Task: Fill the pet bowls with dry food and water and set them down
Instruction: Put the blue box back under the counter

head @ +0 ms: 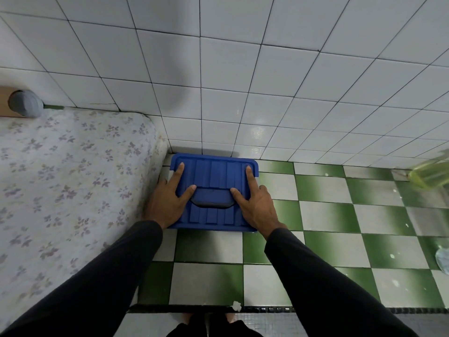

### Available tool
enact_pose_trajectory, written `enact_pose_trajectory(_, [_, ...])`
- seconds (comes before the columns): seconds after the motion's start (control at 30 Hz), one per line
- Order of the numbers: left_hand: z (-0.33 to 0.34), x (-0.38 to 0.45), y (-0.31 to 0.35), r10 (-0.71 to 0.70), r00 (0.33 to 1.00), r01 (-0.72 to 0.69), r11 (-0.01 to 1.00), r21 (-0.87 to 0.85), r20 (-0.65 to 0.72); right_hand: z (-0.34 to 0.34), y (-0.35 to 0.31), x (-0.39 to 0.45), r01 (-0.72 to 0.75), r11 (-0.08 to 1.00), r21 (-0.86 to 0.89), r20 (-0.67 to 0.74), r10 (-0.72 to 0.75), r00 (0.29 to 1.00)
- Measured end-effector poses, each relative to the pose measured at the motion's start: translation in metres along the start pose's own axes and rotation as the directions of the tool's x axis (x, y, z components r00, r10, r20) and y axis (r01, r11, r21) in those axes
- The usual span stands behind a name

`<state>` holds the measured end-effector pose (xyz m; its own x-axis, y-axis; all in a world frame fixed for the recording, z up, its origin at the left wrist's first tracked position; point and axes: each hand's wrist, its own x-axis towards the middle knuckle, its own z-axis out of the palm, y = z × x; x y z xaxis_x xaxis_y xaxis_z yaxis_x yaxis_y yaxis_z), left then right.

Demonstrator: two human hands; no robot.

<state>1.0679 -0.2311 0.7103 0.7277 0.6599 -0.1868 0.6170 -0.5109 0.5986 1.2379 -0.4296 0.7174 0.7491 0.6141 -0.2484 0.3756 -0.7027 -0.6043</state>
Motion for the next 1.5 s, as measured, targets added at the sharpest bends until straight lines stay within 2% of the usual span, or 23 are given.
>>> enact_pose_trajectory(0.6, [-0.019,-0.031,-0.004,0.113,0.983,-0.123,0.991,-0.061,-0.142,-0.005,-0.013,-0.038,0.017,0.999,0.042,-0.123,-0.012,0.992])
enact_pose_trajectory(0.87, [-0.031,-0.070,0.004,0.123,0.984,-0.131,0.990,-0.054,-0.127,-0.001,-0.012,-0.078,0.007,0.999,0.041,-0.160,0.000,0.987])
enact_pose_trajectory(1.03, [-0.031,-0.103,0.008,0.135,0.981,-0.138,0.990,-0.015,-0.139,-0.001,-0.005,-0.108,0.020,0.998,0.061,-0.171,-0.009,0.985])
enact_pose_trajectory(1.27, [-0.011,-0.163,0.012,0.061,0.986,-0.062,0.998,0.002,-0.153,-0.008,0.013,-0.161,0.055,0.996,0.068,-0.161,-0.043,0.986])
enact_pose_trajectory(1.5, [0.010,-0.249,0.020,0.036,0.982,-0.045,0.998,-0.044,-0.187,-0.010,0.036,-0.233,0.102,0.993,0.057,-0.130,-0.094,0.987])
